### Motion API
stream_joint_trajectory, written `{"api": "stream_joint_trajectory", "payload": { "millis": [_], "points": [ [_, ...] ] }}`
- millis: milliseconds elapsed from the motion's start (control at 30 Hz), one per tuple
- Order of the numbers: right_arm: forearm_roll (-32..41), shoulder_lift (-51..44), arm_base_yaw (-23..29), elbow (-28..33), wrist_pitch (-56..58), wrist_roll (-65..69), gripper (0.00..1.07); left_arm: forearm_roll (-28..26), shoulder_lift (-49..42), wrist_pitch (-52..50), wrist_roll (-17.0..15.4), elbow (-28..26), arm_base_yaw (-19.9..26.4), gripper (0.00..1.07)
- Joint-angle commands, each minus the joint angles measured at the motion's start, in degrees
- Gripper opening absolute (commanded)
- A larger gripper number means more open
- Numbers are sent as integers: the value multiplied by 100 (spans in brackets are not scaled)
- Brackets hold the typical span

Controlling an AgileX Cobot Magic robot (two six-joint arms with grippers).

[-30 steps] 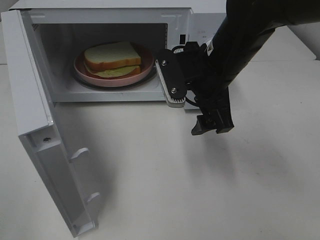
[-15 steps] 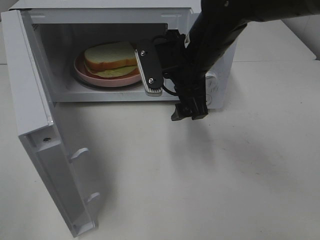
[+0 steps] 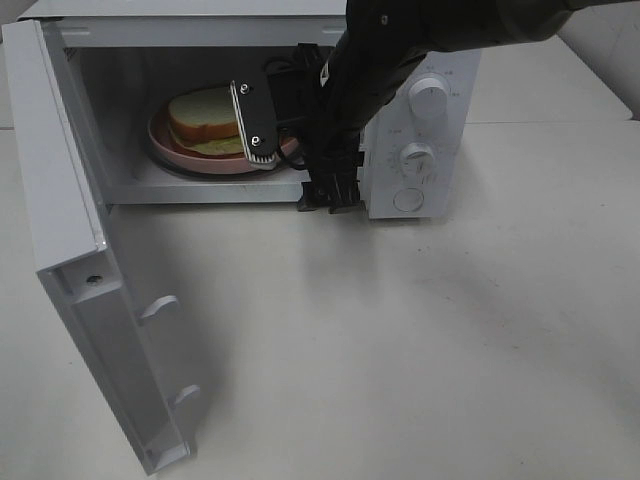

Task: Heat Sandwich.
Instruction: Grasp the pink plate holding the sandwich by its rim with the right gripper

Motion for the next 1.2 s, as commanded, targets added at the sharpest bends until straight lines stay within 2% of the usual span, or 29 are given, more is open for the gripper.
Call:
{"api": "stream_joint_trajectory", "payload": {
  "millis": [33,1200],
  "points": [
    [-11,223,23,-275,-52,86,96,11,-40,-57,-34,6,6,98],
    [-298,2280,17,-2922,143,590,92,11,-40,-57,-34,6,6,98]
  ]
}}
